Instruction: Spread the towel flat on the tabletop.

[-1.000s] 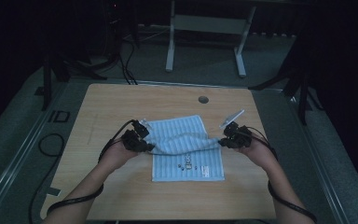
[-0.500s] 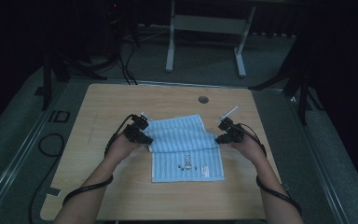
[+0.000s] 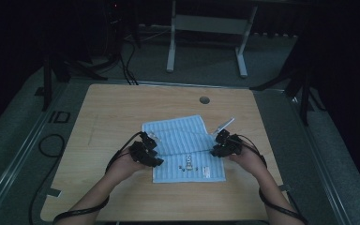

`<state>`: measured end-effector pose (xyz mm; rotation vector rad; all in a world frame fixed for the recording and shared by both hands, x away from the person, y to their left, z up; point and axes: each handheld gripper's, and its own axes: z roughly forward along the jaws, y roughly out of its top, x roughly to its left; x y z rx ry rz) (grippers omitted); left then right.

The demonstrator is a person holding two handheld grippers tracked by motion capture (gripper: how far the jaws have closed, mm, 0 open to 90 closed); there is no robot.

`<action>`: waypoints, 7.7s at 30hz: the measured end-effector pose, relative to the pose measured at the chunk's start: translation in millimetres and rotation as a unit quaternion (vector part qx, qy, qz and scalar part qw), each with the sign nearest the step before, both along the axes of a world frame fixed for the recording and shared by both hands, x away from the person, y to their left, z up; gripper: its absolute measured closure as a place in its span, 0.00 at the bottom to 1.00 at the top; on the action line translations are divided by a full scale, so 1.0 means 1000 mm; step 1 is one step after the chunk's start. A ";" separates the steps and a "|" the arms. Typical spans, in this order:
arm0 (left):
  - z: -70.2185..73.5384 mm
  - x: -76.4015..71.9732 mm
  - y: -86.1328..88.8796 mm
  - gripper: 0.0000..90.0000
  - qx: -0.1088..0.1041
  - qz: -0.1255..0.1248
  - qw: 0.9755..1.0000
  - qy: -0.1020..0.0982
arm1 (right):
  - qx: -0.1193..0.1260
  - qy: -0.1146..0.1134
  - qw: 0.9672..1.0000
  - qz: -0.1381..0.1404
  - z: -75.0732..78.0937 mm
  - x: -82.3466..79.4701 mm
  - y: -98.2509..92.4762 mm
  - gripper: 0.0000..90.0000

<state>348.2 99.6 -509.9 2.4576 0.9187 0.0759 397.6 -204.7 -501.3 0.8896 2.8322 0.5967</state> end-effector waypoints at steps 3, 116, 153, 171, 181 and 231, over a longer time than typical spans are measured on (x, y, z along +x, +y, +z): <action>-0.010 0.010 -0.002 0.59 -0.001 0.012 1.000 0.007 | -0.006 0.006 1.000 0.002 -0.010 0.001 0.005 0.76; -0.014 -0.057 -0.016 0.73 0.035 -0.089 0.995 0.037 | -0.063 -0.010 0.986 0.156 -0.007 -0.094 -0.005 0.98; 0.014 0.024 -0.021 0.85 0.082 0.006 0.994 -0.077 | -0.045 -0.033 0.997 0.051 0.005 -0.005 0.007 1.00; -0.019 0.094 -0.023 0.91 0.065 0.071 0.995 -0.040 | -0.074 -0.051 0.994 -0.065 -0.023 0.062 0.013 1.00; -0.019 0.103 -0.030 0.88 0.067 0.083 0.994 -0.037 | -0.059 -0.044 0.994 -0.084 -0.023 0.075 -0.002 1.00; 0.028 0.066 -0.003 0.99 -0.008 0.062 0.995 -0.075 | -0.009 -0.042 0.996 -0.077 0.026 0.032 -0.026 0.97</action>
